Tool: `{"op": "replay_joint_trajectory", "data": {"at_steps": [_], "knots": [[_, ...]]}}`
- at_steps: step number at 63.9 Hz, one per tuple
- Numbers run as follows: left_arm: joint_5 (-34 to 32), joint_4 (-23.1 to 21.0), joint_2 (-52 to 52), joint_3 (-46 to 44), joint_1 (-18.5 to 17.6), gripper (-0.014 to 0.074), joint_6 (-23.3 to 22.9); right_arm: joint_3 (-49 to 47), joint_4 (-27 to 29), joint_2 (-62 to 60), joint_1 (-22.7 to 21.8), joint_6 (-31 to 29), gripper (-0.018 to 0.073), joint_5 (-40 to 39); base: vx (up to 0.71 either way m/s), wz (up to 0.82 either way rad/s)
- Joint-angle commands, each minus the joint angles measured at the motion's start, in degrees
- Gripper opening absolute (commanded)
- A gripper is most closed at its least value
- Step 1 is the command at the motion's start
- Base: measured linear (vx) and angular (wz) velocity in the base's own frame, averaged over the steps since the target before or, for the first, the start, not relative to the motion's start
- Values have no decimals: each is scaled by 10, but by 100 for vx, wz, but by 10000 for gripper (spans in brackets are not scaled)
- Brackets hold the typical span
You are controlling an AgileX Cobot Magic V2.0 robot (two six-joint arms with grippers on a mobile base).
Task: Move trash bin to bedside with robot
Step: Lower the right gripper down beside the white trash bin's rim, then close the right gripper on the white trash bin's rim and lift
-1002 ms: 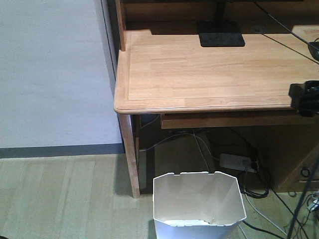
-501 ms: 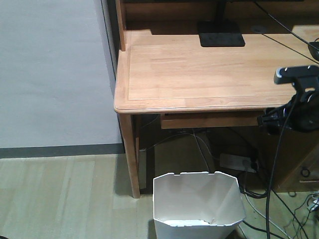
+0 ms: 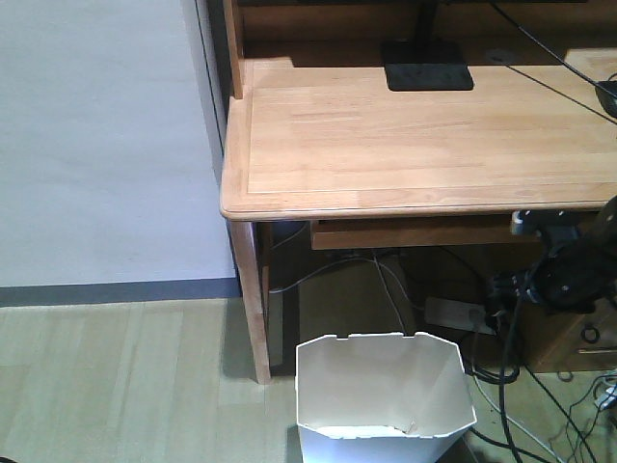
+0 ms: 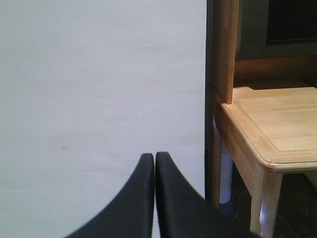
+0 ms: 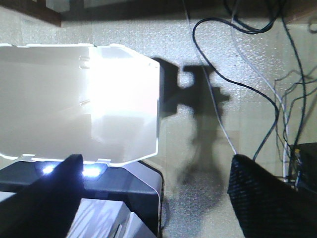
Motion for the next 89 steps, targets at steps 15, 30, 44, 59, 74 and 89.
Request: {"op": "replay_joint_trajectory", "data": {"at_steps": [15, 30, 44, 59, 74, 89], "knots": [[-42, -1, -3, -14, -2, -6, -3, -87, 118, 181, 5, -163, 564, -78, 0, 0], [-42, -1, -3, -14, -2, -6, -3, -171, 110, 313, 14, -175, 564, -90, 0, 0], [-42, -1, -3, -14, -2, -6, -3, -255, 115, 423, 18, -193, 564, -87, 0, 0], [-42, -1, -3, -14, -2, -6, -3, -332, 113, 499, 18, -193, 564, -66, 0, 0], [-42, -1, -3, -14, -2, -6, -3, -378, 112, 550, 18, -193, 542, -37, 0, 0], [-42, -1, -3, -14, -2, -6, -3, -414, 114, 576, 18, -181, 262, -7, 0, 0]]}}
